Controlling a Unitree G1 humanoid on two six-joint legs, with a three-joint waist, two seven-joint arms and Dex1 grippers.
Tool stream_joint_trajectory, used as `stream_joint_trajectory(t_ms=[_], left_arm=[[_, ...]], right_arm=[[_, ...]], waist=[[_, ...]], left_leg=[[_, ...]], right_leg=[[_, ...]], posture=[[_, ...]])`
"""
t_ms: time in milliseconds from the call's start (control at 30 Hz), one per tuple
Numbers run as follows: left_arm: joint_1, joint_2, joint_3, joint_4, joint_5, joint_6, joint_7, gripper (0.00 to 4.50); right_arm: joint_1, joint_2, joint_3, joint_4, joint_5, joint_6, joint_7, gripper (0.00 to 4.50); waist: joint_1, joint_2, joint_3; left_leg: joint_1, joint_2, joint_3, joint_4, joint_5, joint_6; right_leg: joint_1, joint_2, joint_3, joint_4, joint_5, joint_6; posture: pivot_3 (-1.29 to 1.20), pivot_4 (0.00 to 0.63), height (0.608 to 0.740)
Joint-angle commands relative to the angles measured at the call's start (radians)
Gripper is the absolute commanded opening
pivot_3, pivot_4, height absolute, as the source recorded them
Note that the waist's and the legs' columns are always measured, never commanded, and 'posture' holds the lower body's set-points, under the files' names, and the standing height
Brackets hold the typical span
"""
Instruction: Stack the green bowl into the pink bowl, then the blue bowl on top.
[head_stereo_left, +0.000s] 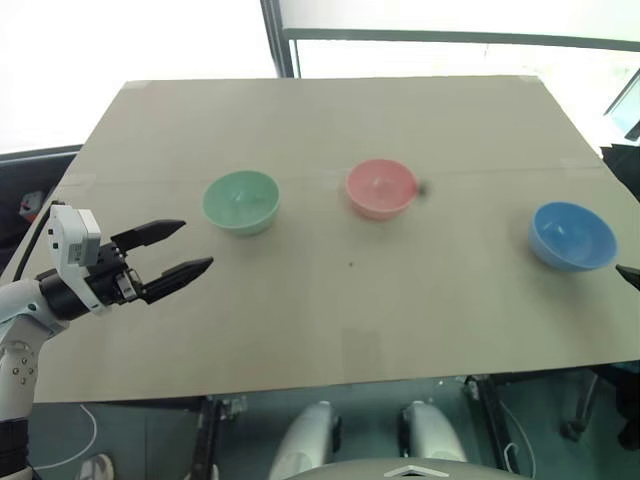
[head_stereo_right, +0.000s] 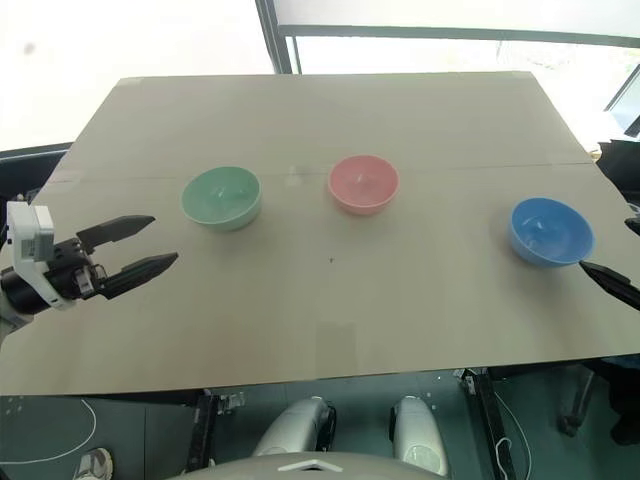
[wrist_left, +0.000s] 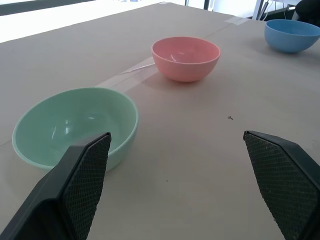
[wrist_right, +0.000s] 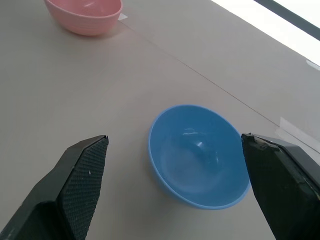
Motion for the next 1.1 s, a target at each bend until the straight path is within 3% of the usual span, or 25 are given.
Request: stream_joint_trajectory(t_ms=[33, 233, 333, 433, 500, 667, 767, 900, 1000, 1100], left_arm=[[-0.031, 0.018, 0.006, -0.019, -0.006, 0.017, -0.004, 4.50], [-0.076, -0.009, -0.033, -0.061, -0.015, 0.060, 0.012, 4.50], [-0.100, -0.036, -0.060, -0.069, -0.021, 0.067, 0.013, 4.50], [-0.135, -0.076, -0.100, -0.082, -0.038, 0.075, 0.003, 4.50], [-0.147, -0.106, -0.138, -0.104, -0.034, 0.061, -0.007, 4.50], [-0.138, -0.180, -0.181, -0.156, -0.031, 0.051, 0.021, 4.50], [-0.114, -0.203, -0.172, -0.189, -0.033, 0.049, 0.039, 4.50], [-0.070, -0.208, -0.133, -0.218, -0.045, 0.054, 0.056, 4.50], [-0.018, -0.228, -0.107, -0.264, -0.053, 0.050, 0.088, 4.50], [0.009, -0.243, -0.097, -0.293, -0.060, 0.051, 0.114, 4.50]], right_arm=[[-0.035, -0.015, -0.005, -0.013, 0.003, 0.008, -0.007, 4.46], [-0.131, -0.008, 0.104, -0.033, -0.021, 0.018, -0.047, 4.46], [-0.212, -0.004, 0.218, -0.055, -0.040, 0.063, -0.102, 4.46], [-0.406, 0.045, 0.433, -0.048, -0.109, 0.069, -0.170, 4.46], [-0.574, 0.092, 0.672, -0.024, -0.336, 0.000, -0.236, 4.46], [-0.913, 0.286, 1.026, 0.279, -0.603, -0.174, -0.224, 4.46], [-1.071, 0.395, 1.145, 0.508, -0.716, -0.330, -0.243, 4.46], [-1.199, 0.491, 1.213, 0.755, -0.788, -0.464, -0.255, 4.46], [-1.272, 0.544, 1.246, 0.917, -0.851, -0.547, -0.303, 3.67], [-1.314, 0.572, 1.253, 1.001, -0.884, -0.614, -0.323, 2.27]], waist=[[0.000, 0.000, 0.000], [-0.003, 0.000, 0.000], [-0.005, 0.000, 0.000], [-0.010, -0.001, 0.000], [-0.019, 0.000, 0.000], [-0.023, -0.002, 0.000], [-0.032, -0.002, 0.000], [-0.036, -0.002, 0.000], [-0.038, -0.002, 0.000], [-0.040, -0.001, 0.000]], left_leg=[[0.000, 0.000, 0.000, 0.000, 0.000, 0.000], [0.002, 0.000, 0.003, 0.001, 0.000, 0.000], [0.001, 0.000, 0.003, 0.000, 0.000, 0.000], [0.001, 0.000, 0.004, 0.001, 0.000, 0.000], [0.002, 0.001, 0.005, 0.001, 0.000, 0.000], [0.001, 0.001, 0.006, 0.001, 0.001, -0.001], [-0.002, -0.001, 0.005, 0.001, 0.000, -0.001], [-0.003, -0.001, 0.000, 0.001, 0.000, -0.001], [-0.003, -0.001, -0.005, 0.001, 0.000, -0.001], [-0.003, -0.001, -0.005, 0.000, 0.000, -0.001]], right_leg=[[0.000, 0.000, 0.000, 0.000, 0.000, 0.000], [0.000, 0.000, 0.002, 0.001, 0.000, 0.000], [0.000, 0.001, 0.001, 0.001, 0.000, 0.000], [-0.001, 0.000, 0.001, 0.001, 0.000, 0.000], [-0.001, 0.000, 0.002, 0.001, 0.000, 0.000], [-0.003, 0.004, 0.002, 0.003, 0.000, 0.000], [-0.006, 0.003, 0.000, 0.002, 0.000, 0.000], [-0.007, 0.003, -0.006, 0.002, 0.000, 0.000], [-0.006, 0.003, -0.012, 0.002, 0.000, 0.000], [-0.005, 0.003, -0.012, 0.002, 0.000, 0.000]], posture=[[0.00, 0.150, 0.740], [0.00, 0.150, 0.740], [0.00, 0.150, 0.740], [0.00, 0.150, 0.740], [0.00, 0.150, 0.740], [0.00, 0.150, 0.740], [0.00, 0.150, 0.740], [0.00, 0.150, 0.740], [0.00, 0.150, 0.740], [0.00, 0.150, 0.740]])
